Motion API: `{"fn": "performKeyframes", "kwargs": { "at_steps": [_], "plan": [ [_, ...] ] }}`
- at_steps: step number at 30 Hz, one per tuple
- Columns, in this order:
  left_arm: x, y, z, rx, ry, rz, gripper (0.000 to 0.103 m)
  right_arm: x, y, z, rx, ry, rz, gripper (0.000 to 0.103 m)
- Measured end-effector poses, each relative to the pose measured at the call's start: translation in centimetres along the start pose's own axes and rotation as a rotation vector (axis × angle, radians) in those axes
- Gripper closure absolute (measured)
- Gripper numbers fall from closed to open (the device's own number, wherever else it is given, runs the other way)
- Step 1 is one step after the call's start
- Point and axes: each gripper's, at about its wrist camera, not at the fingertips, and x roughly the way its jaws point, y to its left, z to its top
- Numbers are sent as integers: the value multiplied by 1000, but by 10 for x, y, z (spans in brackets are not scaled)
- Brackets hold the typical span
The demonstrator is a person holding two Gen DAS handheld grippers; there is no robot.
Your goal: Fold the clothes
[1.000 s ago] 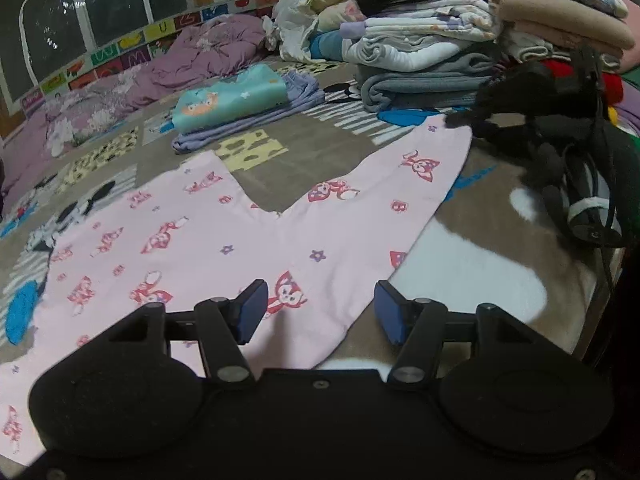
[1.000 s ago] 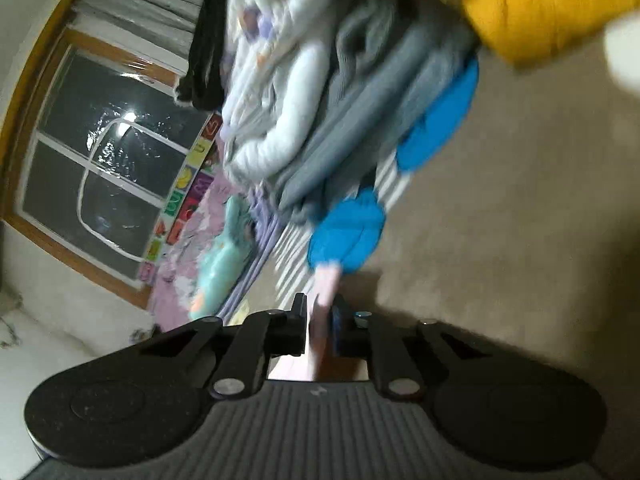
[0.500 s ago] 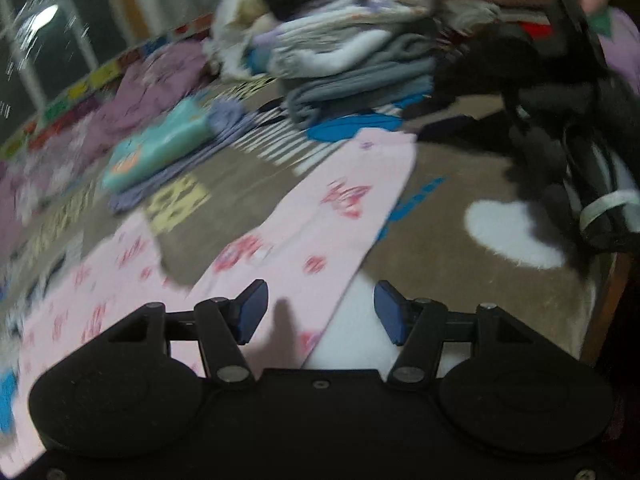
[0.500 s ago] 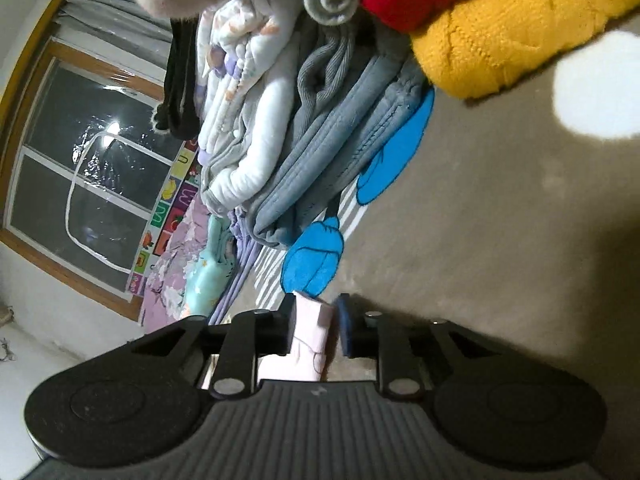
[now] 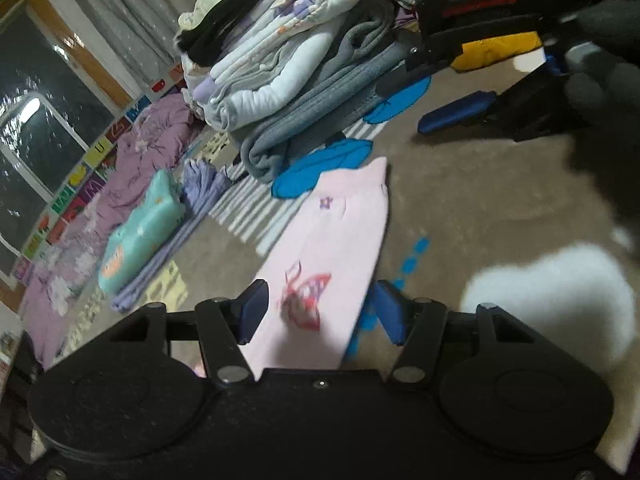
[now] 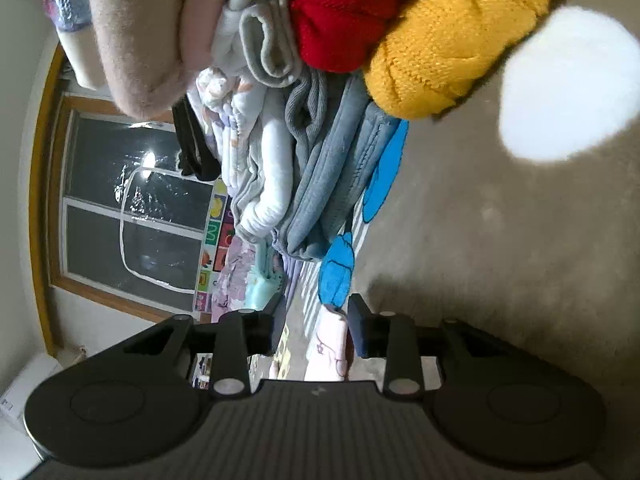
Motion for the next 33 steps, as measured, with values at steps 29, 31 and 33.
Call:
{"fn": "performKeyframes", "kwargs": {
  "at_steps": [29,31,33],
  "plan": [
    [-61,219,6,-675,-137,-120,100,36,112,-134,-759,313,140,33],
    [-71,235,-6,-724,-150,-110,100,42,122,-168,-880,365,102,33],
    [-79,249,-17,-766,-159,-93,100,49,128,-199,-979,417,66,33]
  ]
}}
